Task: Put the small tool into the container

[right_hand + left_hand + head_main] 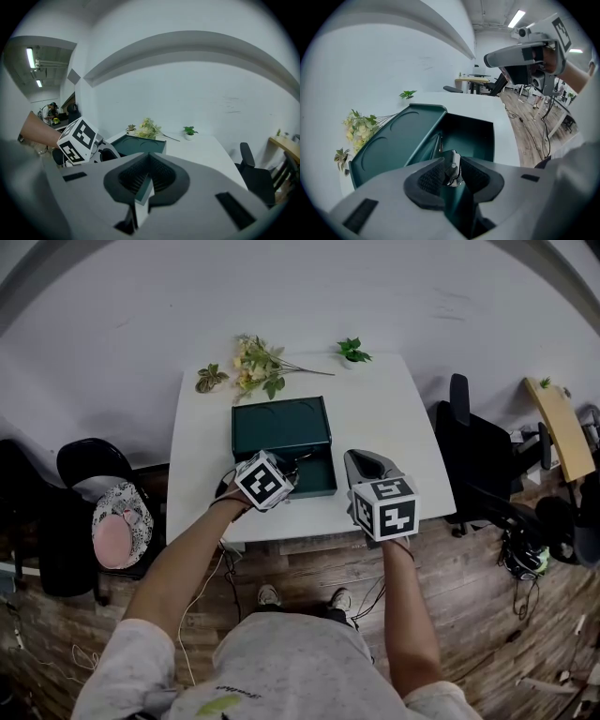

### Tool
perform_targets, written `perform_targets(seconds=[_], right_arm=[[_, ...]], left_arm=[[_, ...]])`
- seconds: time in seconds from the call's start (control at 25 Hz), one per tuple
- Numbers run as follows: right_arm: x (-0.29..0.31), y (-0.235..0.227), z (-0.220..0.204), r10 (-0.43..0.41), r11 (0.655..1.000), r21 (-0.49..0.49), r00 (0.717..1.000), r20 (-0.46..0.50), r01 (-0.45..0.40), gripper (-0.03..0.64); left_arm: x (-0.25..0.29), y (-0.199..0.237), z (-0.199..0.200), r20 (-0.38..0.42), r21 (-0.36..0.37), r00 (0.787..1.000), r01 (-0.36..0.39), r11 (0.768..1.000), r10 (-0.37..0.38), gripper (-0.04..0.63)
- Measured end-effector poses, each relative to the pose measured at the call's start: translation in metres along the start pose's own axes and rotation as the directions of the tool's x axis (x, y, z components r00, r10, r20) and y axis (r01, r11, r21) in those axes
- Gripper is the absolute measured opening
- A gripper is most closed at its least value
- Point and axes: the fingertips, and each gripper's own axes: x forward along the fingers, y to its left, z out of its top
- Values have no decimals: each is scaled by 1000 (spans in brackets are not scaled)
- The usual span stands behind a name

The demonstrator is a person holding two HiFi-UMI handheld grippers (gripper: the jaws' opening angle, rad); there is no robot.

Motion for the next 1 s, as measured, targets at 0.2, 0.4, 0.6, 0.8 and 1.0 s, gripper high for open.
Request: perform_targets(seconds=[0.2,0.4,0.6,0.8,1.0], right_arm=[[-4,-2,-1,5,1000,-2,1000,4,-5,5],[-6,0,1,16,1000,-9,1000,10,-16,5],[-7,5,7,35,999,-22,999,23,-35,5],[-9,5,10,47,998,-29,998,29,-46,3],[-10,8,18,64,997,-47,997,41,-62,5]], left_arm=[[-2,0,-1,12,-27,1000,-16,1000,16,109],[-10,-3,-4,9,-44,999,-32,999,33,109],[-25,5,1,49,-95,996,-75,993,80,100],[-42,10,5,106,-181,986,-108,977,129,71],[-71,20,16,198,-288,959,-140,947,202,66]])
